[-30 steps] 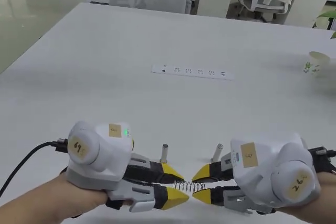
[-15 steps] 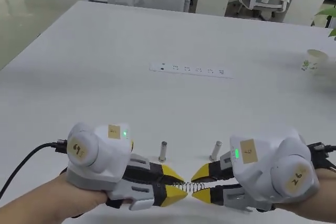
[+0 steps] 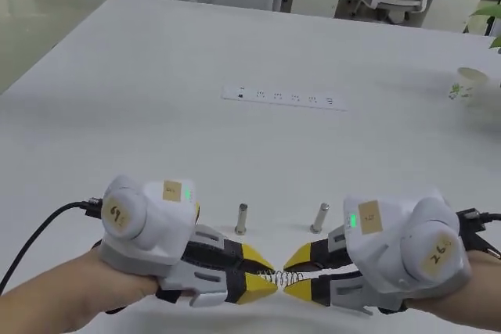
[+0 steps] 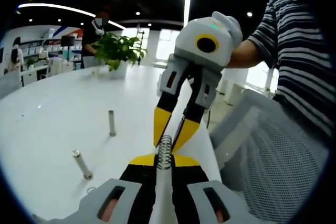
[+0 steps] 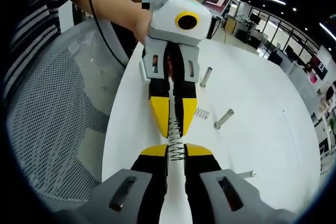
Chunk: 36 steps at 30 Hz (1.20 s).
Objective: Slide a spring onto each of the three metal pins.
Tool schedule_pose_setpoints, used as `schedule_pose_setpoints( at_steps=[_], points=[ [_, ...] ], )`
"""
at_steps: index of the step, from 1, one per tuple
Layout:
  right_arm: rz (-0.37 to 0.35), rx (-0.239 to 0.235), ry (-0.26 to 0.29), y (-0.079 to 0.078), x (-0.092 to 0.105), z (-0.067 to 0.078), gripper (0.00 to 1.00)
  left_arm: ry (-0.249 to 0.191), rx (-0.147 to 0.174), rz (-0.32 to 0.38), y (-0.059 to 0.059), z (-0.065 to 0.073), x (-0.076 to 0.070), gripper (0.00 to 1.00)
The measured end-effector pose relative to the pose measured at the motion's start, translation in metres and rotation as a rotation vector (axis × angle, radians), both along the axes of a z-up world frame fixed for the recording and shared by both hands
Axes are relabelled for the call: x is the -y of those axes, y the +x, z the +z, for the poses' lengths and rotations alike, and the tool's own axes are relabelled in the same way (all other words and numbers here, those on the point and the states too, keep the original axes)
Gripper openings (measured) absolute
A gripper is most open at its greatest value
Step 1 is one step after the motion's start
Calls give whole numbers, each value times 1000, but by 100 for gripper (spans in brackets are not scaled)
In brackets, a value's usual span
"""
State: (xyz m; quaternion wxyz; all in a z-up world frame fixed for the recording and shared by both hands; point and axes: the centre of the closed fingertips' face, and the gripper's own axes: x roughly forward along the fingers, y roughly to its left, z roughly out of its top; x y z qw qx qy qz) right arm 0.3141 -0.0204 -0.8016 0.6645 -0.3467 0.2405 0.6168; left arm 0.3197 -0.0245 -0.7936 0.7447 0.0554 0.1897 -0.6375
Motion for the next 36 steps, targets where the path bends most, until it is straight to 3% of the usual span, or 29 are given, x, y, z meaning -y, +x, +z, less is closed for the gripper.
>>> schedule_pose_setpoints(
  at_steps=[9, 15, 23, 36],
  points=[
    [1, -3, -13, -3, 5, -2, 12, -6, -9, -14, -4, 2, 0, 2],
    [-5, -9, -24, -4, 11, -5, 10, 6, -8, -23, -7, 0, -2, 2],
    [30, 23, -29, -6, 10, -6, 7, 14, -9, -24, -8, 0, -3, 2],
    [54, 67, 58, -2, 4, 21, 7, 8, -3, -2, -5, 2, -6, 2]
  ],
)
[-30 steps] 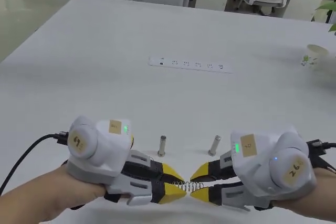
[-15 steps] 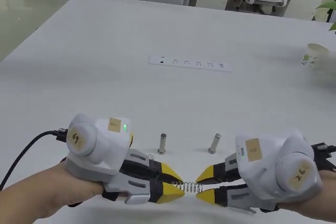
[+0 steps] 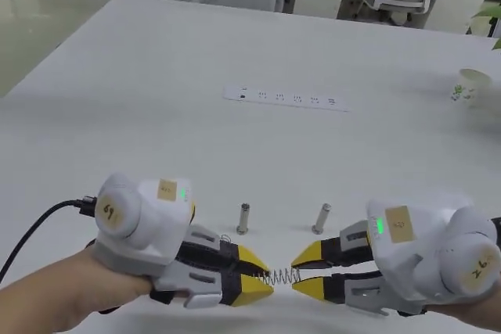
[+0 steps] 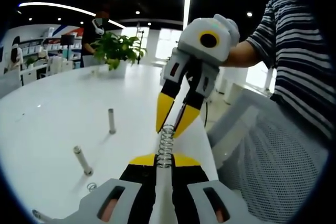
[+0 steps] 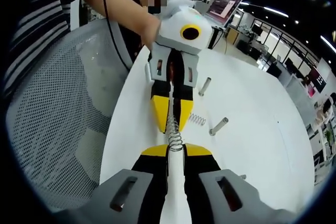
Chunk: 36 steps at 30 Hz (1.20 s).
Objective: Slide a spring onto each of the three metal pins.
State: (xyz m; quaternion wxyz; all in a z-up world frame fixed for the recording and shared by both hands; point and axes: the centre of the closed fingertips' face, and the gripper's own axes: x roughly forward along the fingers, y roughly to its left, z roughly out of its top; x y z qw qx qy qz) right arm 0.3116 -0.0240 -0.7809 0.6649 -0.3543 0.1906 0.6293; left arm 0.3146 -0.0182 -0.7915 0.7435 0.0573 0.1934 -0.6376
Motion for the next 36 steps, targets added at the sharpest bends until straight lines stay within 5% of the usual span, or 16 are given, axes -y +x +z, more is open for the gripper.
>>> schedule_pose_setpoints(
  at_steps=[16, 36],
  points=[
    [-17, -92, 121, 1, -21, 20, 8, 10, 10, 12, 2, -1, -4, 2],
    [10, -22, 193, -2, -47, 34, 8, 2, 23, 13, 3, 4, 1, 2]
  ],
)
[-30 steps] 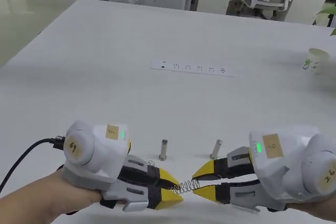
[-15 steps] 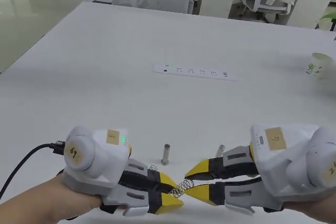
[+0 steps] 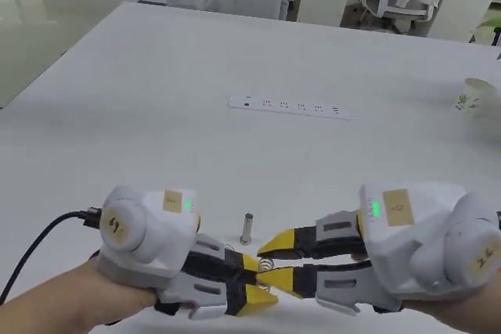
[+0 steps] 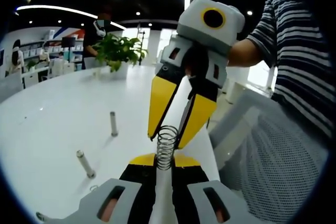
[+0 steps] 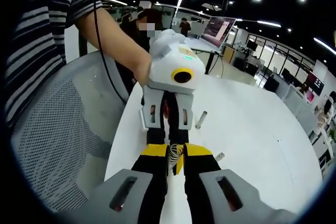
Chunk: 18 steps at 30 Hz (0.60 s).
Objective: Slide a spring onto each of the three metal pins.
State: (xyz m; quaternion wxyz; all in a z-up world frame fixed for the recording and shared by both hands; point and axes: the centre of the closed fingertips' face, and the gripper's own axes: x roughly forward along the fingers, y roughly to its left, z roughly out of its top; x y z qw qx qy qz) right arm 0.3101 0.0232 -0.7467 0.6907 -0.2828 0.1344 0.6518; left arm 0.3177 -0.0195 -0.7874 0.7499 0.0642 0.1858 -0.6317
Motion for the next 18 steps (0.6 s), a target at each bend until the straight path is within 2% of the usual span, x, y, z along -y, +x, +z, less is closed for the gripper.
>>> schedule_pose_setpoints(
  at_steps=[4, 9, 18],
  points=[
    [9, 7, 4, -1, -1, 0, 7, 9, -2, 3, -1, -1, -2, 2],
    [15, 30, 14, 1, -1, 4, 7, -9, -15, 29, 2, 3, -5, 3],
    [39, 54, -4, 0, -3, 3, 7, -7, -23, 34, 0, 3, -5, 4]
  ],
)
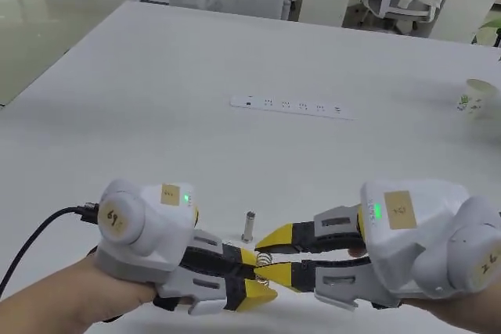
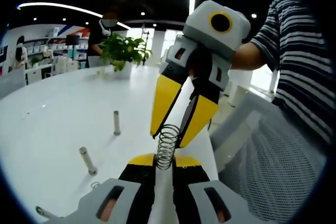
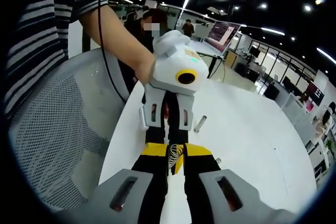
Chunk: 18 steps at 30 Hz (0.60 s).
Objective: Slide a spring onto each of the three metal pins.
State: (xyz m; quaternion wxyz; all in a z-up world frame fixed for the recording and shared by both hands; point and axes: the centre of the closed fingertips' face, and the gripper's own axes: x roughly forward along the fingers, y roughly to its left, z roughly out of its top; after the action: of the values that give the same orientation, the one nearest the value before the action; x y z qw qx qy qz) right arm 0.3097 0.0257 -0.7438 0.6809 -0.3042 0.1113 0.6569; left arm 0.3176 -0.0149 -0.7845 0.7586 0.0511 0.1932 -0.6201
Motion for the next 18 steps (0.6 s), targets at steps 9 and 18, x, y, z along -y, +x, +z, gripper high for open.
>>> schedule_pose_setpoints(
  at_steps=[9, 18],
  points=[
    [-9, 17, -3, 3, 0, 1, 7, -13, -7, 19, 2, 3, -1, 8],
    [-23, 24, -3, 5, 2, 2, 7, -20, -15, 35, 2, 4, -3, 11]
  ],
)
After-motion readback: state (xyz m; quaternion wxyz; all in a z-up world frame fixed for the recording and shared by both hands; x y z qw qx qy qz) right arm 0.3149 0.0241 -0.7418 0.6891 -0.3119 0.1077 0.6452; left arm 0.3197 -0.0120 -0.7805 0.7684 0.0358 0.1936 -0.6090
